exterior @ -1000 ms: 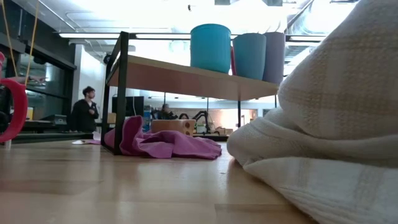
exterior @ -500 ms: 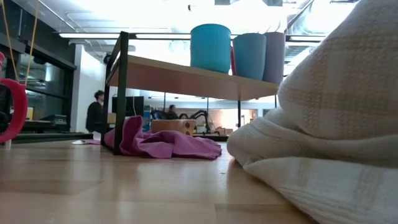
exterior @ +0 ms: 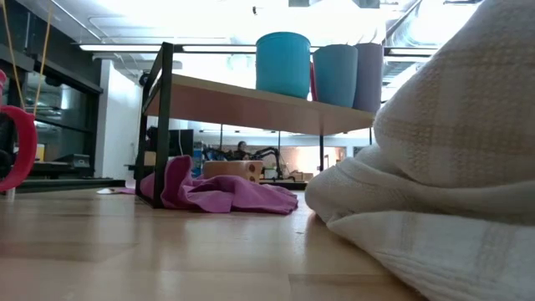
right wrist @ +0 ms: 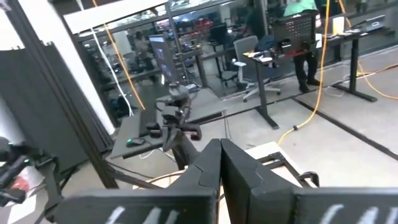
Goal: Stack small to large cups/mugs on shelf
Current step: Put the red mug on the shelf
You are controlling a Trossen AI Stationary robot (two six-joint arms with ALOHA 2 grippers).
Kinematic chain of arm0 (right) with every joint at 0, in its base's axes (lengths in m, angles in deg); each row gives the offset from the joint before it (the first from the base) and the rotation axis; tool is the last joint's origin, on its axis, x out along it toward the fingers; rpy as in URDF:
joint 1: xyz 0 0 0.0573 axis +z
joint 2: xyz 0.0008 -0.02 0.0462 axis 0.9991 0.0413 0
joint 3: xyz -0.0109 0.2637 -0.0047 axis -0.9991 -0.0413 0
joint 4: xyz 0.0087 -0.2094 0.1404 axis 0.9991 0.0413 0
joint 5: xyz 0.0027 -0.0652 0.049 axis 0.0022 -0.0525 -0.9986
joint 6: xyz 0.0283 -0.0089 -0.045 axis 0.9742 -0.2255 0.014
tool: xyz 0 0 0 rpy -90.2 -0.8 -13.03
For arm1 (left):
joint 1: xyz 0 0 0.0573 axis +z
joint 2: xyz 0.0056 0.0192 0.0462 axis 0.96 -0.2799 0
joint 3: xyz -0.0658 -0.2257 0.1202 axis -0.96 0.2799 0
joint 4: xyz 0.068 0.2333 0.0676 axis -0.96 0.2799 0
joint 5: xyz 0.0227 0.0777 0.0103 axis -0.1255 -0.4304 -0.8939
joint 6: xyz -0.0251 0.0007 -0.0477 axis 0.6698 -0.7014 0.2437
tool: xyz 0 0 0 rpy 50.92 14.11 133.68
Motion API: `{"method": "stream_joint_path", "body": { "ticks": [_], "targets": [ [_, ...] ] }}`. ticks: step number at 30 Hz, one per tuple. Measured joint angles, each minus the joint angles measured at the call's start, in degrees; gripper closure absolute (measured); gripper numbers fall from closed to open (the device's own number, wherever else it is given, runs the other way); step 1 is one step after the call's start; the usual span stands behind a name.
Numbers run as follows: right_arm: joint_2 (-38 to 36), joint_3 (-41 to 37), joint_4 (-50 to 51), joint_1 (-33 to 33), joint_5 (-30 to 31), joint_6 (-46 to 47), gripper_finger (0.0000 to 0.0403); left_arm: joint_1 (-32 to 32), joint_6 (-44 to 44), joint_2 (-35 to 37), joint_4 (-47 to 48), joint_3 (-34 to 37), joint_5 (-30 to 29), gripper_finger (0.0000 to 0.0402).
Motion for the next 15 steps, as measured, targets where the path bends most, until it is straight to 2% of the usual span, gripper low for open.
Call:
{"method": "stream_joint_path", "body": {
  "ticks": [6,12,15],
  "targets": [
    [0.00,0.00,0.00,0.00,1.46,0.79,0.0403,0.00,1.45,0.02,-13.53,-0.02,-3.06,0.0396],
    [0.00,0.00,0.00,0.00,1.83,1.23,0.0403,0.02,-0.21,0.00,-16.99,-0.02,-8.11,0.0396],
    [0.00,0.00,0.00,0.00,2.37,1.23,0.0403,0.02,0.18,0.00,-18.98,-0.02,-8.37,0.0396]
  ]
}}
